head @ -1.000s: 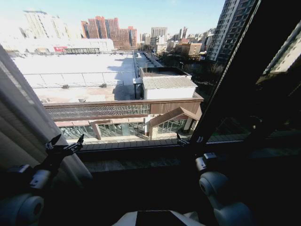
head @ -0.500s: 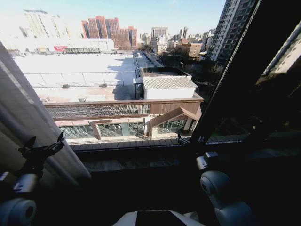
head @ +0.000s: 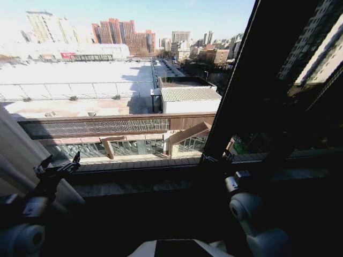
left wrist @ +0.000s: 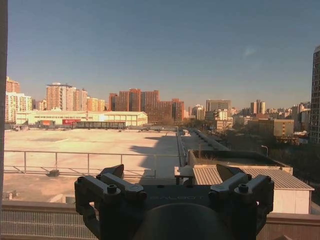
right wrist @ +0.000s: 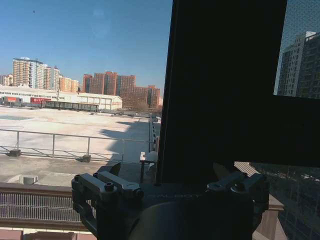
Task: Open the curtains by pulling them apart, changing their state from closed to fully open.
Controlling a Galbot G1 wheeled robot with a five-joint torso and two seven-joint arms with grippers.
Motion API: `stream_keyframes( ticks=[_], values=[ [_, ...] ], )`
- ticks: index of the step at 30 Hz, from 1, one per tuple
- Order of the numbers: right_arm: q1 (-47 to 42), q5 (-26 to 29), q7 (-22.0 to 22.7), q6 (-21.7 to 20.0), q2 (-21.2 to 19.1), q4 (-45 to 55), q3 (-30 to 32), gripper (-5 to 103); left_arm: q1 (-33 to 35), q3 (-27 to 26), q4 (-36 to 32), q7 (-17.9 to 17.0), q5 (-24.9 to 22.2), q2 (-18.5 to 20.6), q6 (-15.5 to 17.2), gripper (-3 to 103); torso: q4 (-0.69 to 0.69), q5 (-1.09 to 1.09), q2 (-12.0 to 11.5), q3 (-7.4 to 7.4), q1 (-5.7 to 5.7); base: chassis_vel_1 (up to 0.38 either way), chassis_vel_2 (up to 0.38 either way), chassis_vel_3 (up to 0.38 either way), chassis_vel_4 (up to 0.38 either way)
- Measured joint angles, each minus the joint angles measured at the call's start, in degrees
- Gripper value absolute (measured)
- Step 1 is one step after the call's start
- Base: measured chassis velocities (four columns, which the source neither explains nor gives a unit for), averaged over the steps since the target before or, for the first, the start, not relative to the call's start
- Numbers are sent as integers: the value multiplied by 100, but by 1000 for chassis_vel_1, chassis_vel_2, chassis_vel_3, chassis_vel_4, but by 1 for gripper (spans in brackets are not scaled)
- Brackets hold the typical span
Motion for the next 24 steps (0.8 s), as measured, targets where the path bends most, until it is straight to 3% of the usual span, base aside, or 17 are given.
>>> stream_keyframes(
  ticks=[6,24],
  values=[
    [-37,4,0,-3,5,13,12,100,103,147,27,193,108,-21,0,100,1,0,0,0,0,-361,-354,355,361],
    [-26,11,6,-27,-14,-8,-3,100,44,120,165,229,148,42,-7,100,1,-1,0,0,0,-351,-355,353,363]
  ],
)
